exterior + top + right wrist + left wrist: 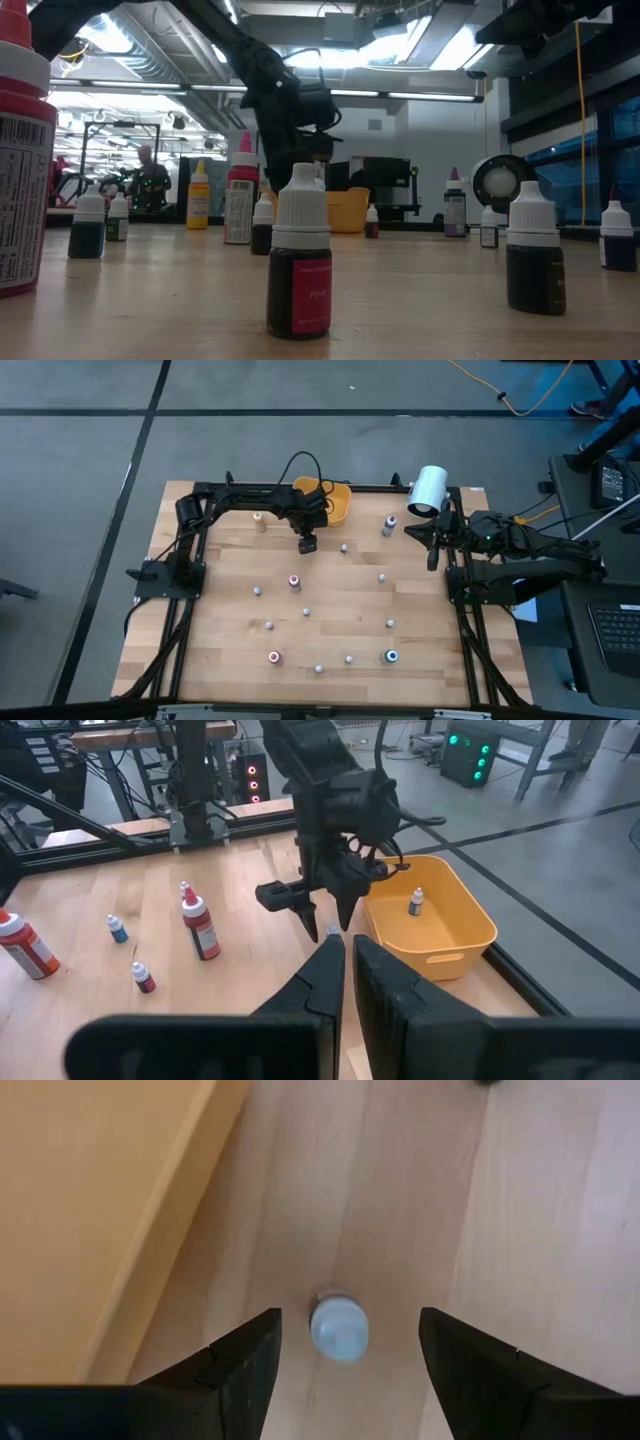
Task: Pick & Place food coloring
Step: Put the small green food coloring bottle into the bin
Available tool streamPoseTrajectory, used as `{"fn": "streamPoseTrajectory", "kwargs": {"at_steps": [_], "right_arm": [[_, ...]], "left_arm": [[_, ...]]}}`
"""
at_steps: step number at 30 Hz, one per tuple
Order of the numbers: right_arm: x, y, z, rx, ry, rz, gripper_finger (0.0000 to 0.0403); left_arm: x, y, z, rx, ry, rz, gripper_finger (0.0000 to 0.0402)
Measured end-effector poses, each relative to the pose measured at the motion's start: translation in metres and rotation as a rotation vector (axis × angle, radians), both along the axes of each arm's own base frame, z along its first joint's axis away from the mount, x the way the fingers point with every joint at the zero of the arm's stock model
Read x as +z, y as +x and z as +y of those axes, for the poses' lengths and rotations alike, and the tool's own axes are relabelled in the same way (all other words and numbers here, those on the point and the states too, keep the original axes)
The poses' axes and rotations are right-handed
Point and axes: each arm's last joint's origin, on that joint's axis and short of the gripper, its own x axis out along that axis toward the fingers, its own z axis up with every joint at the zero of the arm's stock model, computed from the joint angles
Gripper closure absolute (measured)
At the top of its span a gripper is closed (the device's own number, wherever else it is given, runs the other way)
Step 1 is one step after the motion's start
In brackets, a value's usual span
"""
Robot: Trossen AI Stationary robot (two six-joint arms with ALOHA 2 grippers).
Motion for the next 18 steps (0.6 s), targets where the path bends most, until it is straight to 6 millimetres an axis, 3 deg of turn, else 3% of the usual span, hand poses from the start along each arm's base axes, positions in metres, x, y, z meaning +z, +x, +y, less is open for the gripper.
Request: {"fn": "streamPoseTrajectory", "kwargs": {"at_steps": [7, 18], "right_arm": [[-0.0006, -0.0002, 0.0000, 0.000, 0.000, 0.007, 0.0373], [-0.0006, -0.0002, 0.0000, 0.000, 0.000, 0.007, 0.0373]], "left_arm": [[-0.0019, 0.0026, 0.0031, 0.011, 0.030, -0.016, 0.0177], [-0.0033, 0.0013, 0.0046, 0.017, 0.032, -0.004, 0.0264]]}}
